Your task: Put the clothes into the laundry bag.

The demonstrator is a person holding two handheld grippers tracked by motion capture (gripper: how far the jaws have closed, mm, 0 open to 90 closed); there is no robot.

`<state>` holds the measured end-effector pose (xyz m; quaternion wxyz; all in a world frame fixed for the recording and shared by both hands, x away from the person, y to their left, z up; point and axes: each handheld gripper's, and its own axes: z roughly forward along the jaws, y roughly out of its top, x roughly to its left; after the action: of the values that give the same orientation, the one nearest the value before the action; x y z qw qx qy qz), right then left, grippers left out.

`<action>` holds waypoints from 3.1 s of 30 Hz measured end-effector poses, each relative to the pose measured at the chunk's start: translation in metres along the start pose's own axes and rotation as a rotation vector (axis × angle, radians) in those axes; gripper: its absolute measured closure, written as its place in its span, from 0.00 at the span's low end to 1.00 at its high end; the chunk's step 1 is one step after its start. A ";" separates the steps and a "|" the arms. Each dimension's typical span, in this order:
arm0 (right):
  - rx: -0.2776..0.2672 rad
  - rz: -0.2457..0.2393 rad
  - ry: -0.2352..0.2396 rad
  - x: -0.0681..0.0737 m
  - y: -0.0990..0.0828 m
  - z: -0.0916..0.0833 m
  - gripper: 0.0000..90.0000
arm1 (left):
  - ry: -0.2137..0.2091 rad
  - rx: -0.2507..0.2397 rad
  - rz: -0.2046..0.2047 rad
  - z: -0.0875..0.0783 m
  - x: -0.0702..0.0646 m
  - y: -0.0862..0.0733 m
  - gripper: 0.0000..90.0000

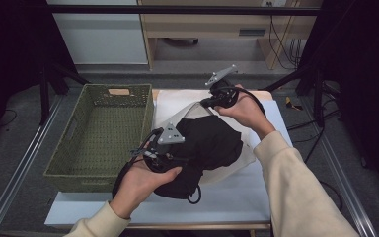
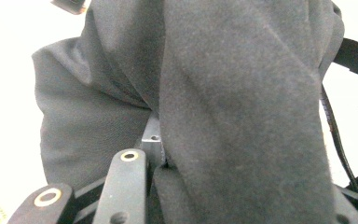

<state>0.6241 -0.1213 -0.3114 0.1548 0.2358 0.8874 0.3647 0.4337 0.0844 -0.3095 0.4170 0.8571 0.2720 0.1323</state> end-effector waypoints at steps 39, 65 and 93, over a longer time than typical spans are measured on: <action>0.013 -0.019 0.005 0.004 -0.001 -0.002 1.00 | 0.091 0.118 -0.136 0.079 0.047 -0.017 0.68; 0.019 -0.029 0.025 0.009 -0.004 -0.001 1.00 | 0.194 0.205 -0.142 0.136 0.046 -0.027 0.66; 0.034 -0.034 0.032 0.011 -0.007 0.000 1.00 | 0.180 0.011 -0.125 0.119 0.037 -0.020 0.28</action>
<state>0.6130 -0.1200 -0.3180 0.1428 0.2177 0.8997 0.3504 0.5108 0.0396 -0.3986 0.3937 0.8253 0.3619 0.1812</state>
